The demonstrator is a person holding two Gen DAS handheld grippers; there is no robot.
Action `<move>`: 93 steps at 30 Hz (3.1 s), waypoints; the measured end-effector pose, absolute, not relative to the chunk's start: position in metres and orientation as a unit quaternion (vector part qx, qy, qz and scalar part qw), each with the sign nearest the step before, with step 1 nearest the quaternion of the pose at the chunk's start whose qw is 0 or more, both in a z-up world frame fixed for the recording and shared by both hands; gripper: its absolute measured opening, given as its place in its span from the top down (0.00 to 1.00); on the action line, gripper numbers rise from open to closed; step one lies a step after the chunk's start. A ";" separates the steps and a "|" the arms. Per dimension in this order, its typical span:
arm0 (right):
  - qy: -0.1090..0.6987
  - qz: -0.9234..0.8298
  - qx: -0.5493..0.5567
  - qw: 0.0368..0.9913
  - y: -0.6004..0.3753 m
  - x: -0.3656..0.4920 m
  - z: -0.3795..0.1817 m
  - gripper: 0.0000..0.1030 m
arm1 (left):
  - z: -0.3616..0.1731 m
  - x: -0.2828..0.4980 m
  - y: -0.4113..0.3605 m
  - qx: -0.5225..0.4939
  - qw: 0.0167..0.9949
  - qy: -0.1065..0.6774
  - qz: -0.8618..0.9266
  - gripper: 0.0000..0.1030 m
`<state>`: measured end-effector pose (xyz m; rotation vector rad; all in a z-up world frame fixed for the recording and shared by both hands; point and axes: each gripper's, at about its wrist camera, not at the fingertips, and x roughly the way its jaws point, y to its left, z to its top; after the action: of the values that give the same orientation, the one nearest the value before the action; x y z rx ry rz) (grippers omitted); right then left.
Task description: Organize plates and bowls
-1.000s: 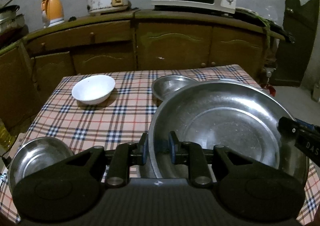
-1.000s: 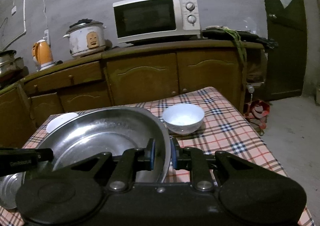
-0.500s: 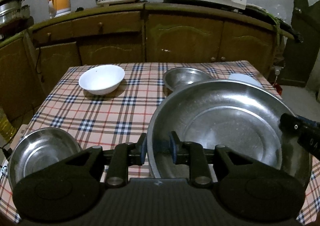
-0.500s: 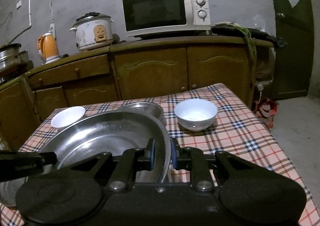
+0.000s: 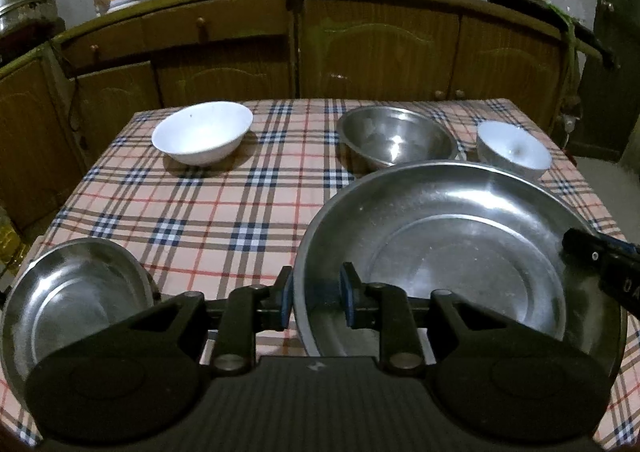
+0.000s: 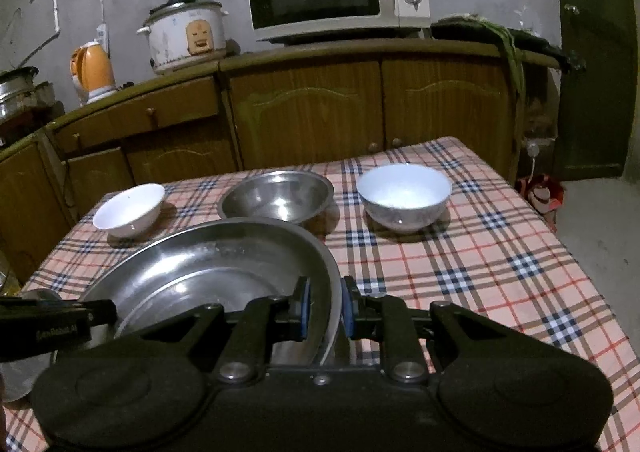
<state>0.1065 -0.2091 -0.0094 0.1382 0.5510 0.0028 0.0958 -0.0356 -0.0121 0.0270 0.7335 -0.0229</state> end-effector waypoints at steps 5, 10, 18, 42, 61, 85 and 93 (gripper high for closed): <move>0.286 -0.002 0.068 0.956 -0.211 0.112 -0.024 0.78 | -0.026 0.101 -0.038 0.014 0.928 0.372 -0.015 0.76; 0.301 -0.005 0.067 0.951 -0.212 0.119 -0.038 0.78 | -0.038 0.107 -0.039 0.019 0.923 0.383 -0.016 0.76; 0.316 -0.007 0.063 0.947 -0.213 0.127 -0.054 0.78 | -0.051 0.113 -0.042 0.026 0.921 0.388 -0.017 0.76; 0.333 -0.005 0.051 0.941 -0.209 0.143 -0.071 0.74 | -0.064 0.120 -0.047 0.044 0.930 0.365 -0.019 0.61; 0.295 0.007 0.070 0.953 -0.210 0.123 -0.033 0.51 | -0.033 0.102 -0.039 0.005 0.934 0.357 -0.009 0.41; 0.257 0.052 0.069 0.963 -0.179 0.075 0.017 0.22 | 0.017 0.054 -0.022 -0.002 0.947 0.322 0.005 0.13; 0.255 0.070 0.059 0.963 -0.161 0.069 0.021 0.22 | 0.022 0.045 -0.013 -0.004 0.949 0.314 0.010 0.12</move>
<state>0.0693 -0.1613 0.0213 0.1204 0.5170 0.1415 0.0446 -0.0134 0.0216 -0.0075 0.6386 0.0194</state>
